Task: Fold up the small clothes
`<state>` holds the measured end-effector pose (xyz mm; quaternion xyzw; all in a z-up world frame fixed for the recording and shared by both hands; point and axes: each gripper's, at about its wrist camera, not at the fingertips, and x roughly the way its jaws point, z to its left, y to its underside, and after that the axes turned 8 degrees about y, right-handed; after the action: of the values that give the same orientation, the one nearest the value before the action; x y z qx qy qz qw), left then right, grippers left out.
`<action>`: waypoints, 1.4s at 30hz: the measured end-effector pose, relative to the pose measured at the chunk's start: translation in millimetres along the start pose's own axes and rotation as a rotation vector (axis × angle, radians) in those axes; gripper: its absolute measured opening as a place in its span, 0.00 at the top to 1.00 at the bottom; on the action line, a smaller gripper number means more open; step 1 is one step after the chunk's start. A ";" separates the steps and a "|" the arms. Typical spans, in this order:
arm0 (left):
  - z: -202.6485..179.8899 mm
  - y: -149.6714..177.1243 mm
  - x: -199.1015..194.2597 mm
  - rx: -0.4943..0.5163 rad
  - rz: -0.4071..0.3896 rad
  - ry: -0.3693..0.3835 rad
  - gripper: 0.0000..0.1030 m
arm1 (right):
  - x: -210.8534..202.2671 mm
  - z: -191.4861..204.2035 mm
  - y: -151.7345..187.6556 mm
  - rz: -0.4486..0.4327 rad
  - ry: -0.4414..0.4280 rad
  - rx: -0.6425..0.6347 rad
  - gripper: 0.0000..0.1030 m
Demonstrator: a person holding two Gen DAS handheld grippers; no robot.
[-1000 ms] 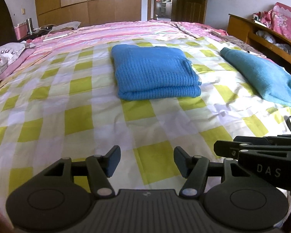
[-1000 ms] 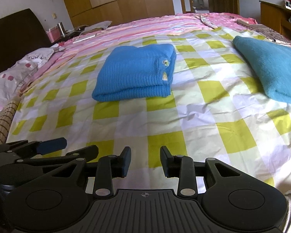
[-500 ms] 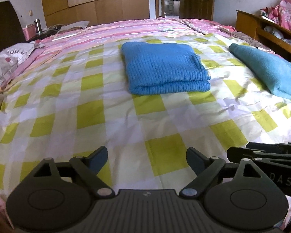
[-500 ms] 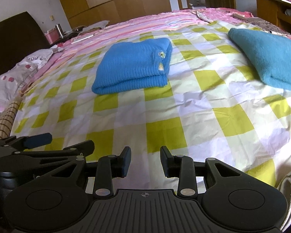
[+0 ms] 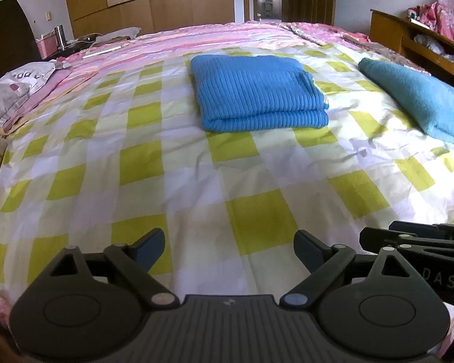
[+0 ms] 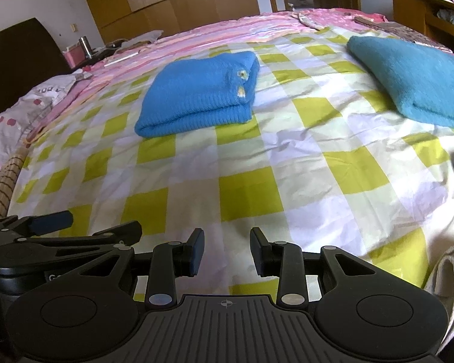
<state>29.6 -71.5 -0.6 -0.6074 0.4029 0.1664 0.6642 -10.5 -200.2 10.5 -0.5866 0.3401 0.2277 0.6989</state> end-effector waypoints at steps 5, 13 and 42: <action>-2.1 3.9 0.0 0.009 0.011 -0.001 0.05 | -0.4 -1.8 7.0 0.000 0.010 0.004 0.68; -4.2 5.1 -4.9 0.013 -0.008 -0.002 0.05 | -1.4 -4.0 11.3 -0.005 0.024 0.021 0.68; -1.0 7.8 -2.9 -0.002 -0.003 -0.002 0.06 | 1.1 -0.9 14.6 0.007 0.033 0.019 0.68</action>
<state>21.9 -70.0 -3.7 -0.6084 0.4014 0.1664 0.6642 -20.4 -198.2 -0.1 -0.5824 0.3556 0.2174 0.6979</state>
